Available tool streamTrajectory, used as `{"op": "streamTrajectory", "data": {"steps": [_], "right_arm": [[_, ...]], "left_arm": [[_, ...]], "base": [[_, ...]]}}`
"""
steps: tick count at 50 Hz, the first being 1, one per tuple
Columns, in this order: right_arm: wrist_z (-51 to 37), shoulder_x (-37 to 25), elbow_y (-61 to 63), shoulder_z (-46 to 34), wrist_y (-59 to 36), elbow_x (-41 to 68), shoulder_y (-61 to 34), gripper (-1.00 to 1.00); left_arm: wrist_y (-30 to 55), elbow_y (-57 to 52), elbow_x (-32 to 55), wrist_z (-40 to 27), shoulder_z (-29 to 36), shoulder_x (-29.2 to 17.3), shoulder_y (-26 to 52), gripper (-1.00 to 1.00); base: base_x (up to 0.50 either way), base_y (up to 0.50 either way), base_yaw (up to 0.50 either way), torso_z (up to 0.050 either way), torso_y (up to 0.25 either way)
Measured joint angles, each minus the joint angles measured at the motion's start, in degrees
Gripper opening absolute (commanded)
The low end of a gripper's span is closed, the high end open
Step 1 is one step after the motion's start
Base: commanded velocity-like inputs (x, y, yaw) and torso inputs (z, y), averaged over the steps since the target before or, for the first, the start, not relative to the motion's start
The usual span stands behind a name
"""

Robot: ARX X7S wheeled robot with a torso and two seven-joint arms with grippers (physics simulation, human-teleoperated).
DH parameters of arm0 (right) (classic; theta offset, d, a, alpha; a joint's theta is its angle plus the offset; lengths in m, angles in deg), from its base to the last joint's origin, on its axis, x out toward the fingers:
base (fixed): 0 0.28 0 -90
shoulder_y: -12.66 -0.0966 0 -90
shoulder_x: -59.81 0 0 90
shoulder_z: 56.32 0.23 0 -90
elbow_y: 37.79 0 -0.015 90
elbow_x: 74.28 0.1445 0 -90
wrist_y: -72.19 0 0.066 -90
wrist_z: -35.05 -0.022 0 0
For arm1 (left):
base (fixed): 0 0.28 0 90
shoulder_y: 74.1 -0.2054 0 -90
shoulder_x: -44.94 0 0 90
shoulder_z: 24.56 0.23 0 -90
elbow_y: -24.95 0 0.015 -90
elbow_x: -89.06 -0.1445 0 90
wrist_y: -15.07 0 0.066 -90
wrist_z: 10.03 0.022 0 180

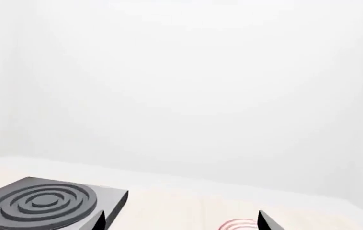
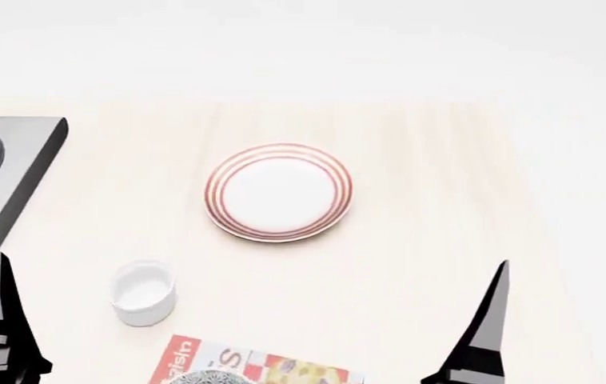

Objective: Pick the akita bowl on the cookies box and place it on the plate.

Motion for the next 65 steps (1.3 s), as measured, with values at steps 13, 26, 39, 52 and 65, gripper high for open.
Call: {"op": "streamTrajectory", "data": {"steps": [13, 26, 39, 52, 65], "right_arm": [[-0.15, -0.5, -0.3, -0.57, 0.28, -0.11, -0.02, 1.0], [-1.45, -0.6, -1.02, -0.79, -0.34, -0.73, -0.62, 1.0], [-2.37, -1.24, -1.48, -1.26, -1.8, -1.1, -1.31, 1.0], [-2.76, -1.7, -1.54, -1.7, -1.85, -1.38, -1.3, 1.0], [-3.11, -2.13, -1.37, -1.9, -1.58, -1.52, -1.1, 1.0]], "left_arm": [[-0.34, 0.75, -0.04, -0.88, 0.83, -0.61, 0.33, 1.0], [0.7, 1.71, 0.56, -2.06, 1.33, -0.98, 1.23, 1.0], [1.23, 1.84, 2.49, -2.53, 0.89, -1.38, 1.72, 1.0], [1.19, 1.95, 6.11, -1.42, -0.16, -2.05, 1.6, 1.0], [0.57, 1.95, 7.23, -0.99, -0.32, -2.52, 1.21, 1.0]], "base": [[0.5, -0.04, 0.0, 0.0, 0.0], [0.21, -0.01, 0.0, 0.0, 0.0], [0.08, 0.0, 0.0, 0.007, 0.0], [0.08, 0.0, 0.0, 0.05, 0.0], [0.08, 0.0, 0.0, 0.05, 0.0]]}}
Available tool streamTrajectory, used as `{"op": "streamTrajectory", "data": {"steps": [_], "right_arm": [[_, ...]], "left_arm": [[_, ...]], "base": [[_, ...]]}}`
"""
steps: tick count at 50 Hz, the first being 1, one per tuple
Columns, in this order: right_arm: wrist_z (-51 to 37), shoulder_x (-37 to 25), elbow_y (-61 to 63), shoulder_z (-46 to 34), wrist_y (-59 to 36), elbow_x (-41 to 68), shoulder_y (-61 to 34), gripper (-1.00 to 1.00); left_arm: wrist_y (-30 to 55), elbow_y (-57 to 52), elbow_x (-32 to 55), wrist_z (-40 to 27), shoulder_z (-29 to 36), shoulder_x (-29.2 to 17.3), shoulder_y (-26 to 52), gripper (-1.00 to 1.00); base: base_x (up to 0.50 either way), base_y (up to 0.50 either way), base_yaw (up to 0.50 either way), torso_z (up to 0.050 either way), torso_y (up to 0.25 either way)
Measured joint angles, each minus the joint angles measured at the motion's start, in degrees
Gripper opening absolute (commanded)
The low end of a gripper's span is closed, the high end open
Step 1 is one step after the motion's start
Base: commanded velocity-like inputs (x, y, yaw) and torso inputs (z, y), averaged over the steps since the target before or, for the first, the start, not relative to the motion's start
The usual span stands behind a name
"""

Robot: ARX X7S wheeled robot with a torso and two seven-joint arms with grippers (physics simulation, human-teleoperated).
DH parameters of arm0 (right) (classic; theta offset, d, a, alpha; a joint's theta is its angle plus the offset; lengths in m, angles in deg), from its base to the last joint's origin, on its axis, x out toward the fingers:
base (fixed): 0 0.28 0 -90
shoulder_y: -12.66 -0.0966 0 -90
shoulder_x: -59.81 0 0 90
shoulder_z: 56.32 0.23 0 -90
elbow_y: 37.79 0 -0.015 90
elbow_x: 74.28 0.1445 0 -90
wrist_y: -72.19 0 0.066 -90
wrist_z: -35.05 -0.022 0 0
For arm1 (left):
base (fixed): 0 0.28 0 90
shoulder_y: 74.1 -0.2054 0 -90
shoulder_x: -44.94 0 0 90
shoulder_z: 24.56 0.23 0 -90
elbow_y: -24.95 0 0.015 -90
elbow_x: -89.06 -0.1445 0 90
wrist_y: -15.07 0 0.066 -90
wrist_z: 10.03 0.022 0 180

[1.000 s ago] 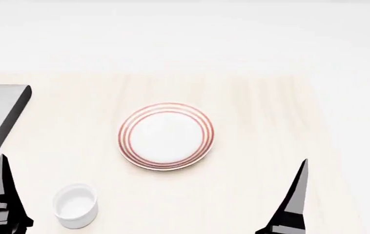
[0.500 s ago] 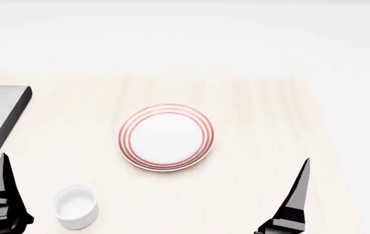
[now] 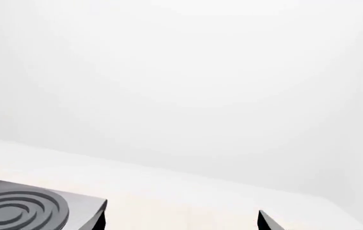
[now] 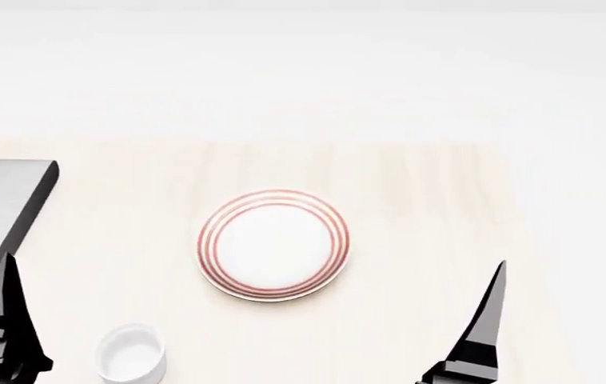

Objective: Pick the akita bowl on the cookies box and place it on the plate.

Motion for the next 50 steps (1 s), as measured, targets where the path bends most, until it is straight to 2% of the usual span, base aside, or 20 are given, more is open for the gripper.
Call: {"op": "streamTrajectory", "data": {"steps": [18, 26, 50], "right_arm": [[-0.38, -0.48, 0.02, -0.42, 0.37, -0.1, 0.14, 1.0], [-0.57, -0.73, -0.01, -0.5, 0.45, -0.07, 0.05, 1.0], [-1.11, -1.52, 0.19, -0.45, 0.45, 0.52, -0.03, 1.0]], "left_arm": [[-0.22, 0.2, 1.13, 0.15, 0.09, -0.52, -0.28, 1.0], [-0.96, 0.27, 2.11, 0.64, -0.22, -0.6, -0.57, 1.0], [-1.45, 0.27, 1.81, 0.03, 0.21, -1.24, 0.11, 1.0]], "base": [[0.08, 0.0, 0.0, 0.05, 0.0], [0.08, 0.0, 0.0, 0.0, -0.011], [0.08, 0.0, 0.0, 0.0, -0.248]]}}
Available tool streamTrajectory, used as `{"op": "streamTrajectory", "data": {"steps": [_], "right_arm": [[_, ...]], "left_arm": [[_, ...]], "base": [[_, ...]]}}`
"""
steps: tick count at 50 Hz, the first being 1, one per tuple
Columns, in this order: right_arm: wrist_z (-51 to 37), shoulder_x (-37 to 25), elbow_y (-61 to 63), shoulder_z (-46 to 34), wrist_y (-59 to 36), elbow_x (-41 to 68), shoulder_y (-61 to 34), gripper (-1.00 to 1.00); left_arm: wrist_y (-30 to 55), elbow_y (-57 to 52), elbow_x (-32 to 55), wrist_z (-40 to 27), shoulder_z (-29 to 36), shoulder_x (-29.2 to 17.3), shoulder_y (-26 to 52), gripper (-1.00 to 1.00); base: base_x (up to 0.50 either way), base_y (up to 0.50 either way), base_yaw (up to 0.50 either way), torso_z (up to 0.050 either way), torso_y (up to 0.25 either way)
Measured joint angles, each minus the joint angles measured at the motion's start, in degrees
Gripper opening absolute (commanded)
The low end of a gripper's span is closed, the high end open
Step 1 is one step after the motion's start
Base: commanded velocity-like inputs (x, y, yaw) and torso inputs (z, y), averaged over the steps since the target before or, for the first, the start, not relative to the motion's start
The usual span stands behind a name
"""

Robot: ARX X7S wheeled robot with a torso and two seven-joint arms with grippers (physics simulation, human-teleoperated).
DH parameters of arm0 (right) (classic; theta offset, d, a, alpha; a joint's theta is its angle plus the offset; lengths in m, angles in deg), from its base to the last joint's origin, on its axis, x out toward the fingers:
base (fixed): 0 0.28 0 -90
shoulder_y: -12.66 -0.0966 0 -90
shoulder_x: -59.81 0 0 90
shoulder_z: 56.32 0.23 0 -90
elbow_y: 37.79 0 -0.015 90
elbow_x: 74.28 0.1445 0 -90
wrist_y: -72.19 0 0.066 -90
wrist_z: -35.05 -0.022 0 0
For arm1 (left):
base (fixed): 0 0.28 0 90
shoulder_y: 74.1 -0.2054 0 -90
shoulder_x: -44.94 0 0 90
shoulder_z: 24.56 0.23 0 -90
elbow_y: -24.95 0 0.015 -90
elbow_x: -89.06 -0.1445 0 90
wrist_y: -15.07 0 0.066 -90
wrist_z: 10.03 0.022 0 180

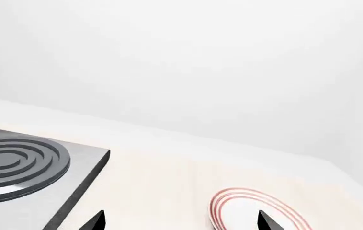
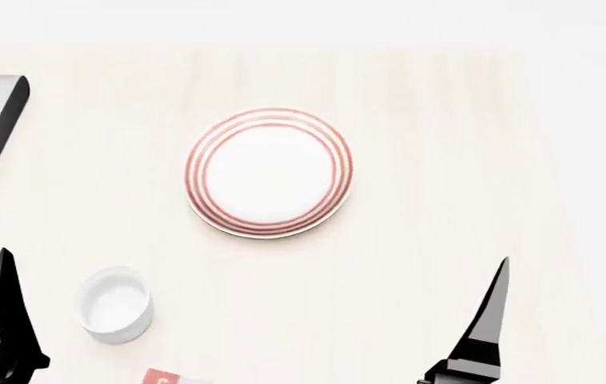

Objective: Pick the akita bowl on the cookies box and place it on the plate.

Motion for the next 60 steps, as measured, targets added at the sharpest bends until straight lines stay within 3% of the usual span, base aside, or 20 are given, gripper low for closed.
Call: {"op": "streamTrajectory", "data": {"steps": [25, 34, 49, 60], "right_arm": [[0.49, -2.76, 0.59, 0.47, -5.95, 6.3, -1.71, 1.0], [0.3, -5.21, 2.96, 0.09, -10.01, 7.77, -3.01, 1.0], [0.52, -13.9, 10.69, -3.01, -28.62, 19.44, -14.99, 1.0], [2.02, -18.67, 13.35, -9.64, -43.91, 29.93, -28.05, 1.0]], "left_arm": [[2.34, -0.37, 0.26, -1.58, -0.11, -1.71, 1.33, 1.0], [5.09, -1.12, 2.23, -3.0, -1.1, -2.59, 2.51, 1.0], [17.37, -0.03, 7.69, -9.05, -3.04, -5.58, 11.07, 1.0], [21.6, 2.19, 7.75, -12.03, -3.1, -6.99, 15.37, 1.0]], "base": [[0.03, 0.0, 0.0, 0.003, -0.14], [0.0, 0.0, 0.0, 0.0, 0.0], [0.0, 0.0, 0.0, 0.0, 0.0], [0.0, 0.0, 0.0, 0.0, 0.0]]}}
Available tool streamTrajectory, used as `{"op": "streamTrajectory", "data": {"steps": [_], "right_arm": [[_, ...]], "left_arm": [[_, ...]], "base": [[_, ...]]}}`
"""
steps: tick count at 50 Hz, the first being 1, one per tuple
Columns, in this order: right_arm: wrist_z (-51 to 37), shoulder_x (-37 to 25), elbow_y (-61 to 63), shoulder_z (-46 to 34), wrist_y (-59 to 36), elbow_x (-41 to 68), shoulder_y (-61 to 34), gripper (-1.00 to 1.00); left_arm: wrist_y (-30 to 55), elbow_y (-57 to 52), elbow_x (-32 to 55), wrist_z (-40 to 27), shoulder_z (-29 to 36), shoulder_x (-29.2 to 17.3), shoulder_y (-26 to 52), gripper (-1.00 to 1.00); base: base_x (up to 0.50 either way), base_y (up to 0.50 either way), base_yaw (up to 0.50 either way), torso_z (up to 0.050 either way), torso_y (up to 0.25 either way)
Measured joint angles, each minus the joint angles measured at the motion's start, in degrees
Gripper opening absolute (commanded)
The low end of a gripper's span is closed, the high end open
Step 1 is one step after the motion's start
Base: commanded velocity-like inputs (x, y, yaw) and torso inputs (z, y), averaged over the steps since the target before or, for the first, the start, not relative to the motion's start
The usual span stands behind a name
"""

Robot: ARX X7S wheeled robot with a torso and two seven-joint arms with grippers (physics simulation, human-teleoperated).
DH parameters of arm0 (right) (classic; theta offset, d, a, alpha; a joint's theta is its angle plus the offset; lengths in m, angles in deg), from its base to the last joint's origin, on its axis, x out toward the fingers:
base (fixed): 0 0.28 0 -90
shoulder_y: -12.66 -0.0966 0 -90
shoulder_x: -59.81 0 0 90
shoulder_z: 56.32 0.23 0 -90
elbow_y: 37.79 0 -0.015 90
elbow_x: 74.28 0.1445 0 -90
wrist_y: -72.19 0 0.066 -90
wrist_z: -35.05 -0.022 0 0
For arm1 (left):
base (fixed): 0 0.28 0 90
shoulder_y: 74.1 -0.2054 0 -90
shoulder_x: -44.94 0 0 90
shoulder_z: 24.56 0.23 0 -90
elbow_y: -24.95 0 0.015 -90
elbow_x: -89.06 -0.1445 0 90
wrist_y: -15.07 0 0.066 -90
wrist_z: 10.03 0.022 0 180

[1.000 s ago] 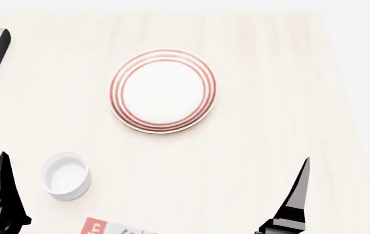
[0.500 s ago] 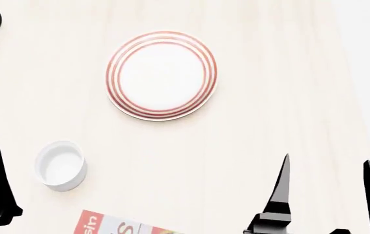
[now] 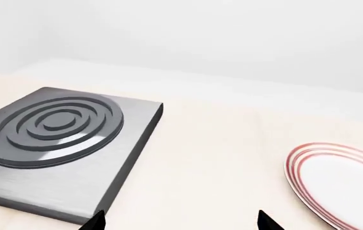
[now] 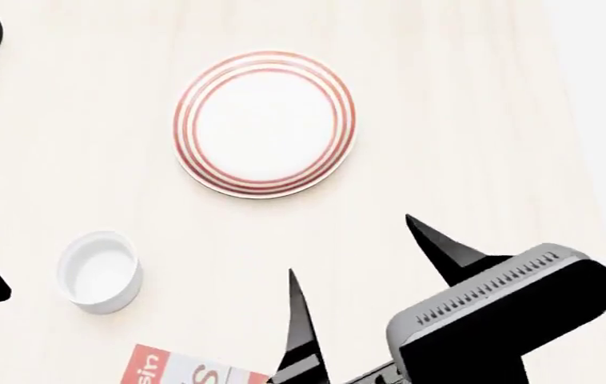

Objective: Pick the akita bowl on the cookies box and place it on the plate.

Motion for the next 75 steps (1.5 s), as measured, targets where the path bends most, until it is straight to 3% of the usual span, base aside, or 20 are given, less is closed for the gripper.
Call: {"op": "streamTrajectory", "data": {"steps": [16, 28, 55, 75], "right_arm": [[0.0, -2.73, 2.92, -7.7, -16.66, 15.58, -14.76, 1.0], [-10.84, -3.95, 3.68, -11.91, -22.93, 36.8, -24.94, 1.0], [-36.36, 0.21, 4.4, -32.57, -23.68, 63.84, -39.59, 1.0], [-46.91, 5.49, 3.36, -45.19, -21.47, 72.72, -44.82, 1.0]], "left_arm": [[1.73, 0.95, -0.28, -1.56, 0.0, -1.09, 2.15, 1.0], [1.93, 0.85, -0.49, -1.8, 0.4, -1.56, 2.29, 1.0], [1.02, 0.67, -0.92, -1.48, 1.51, -1.97, 1.1, 1.0], [0.59, 0.51, -0.7, -1.34, 1.77, -2.2, 0.59, 1.0]], "base": [[0.0, 0.0, 0.0, 0.0, 0.0], [0.0, 0.0, 0.0, 0.0, 0.0], [0.0, 0.0, 0.0, 0.0, 0.0], [0.0, 0.0, 0.0, 0.0, 0.0]]}}
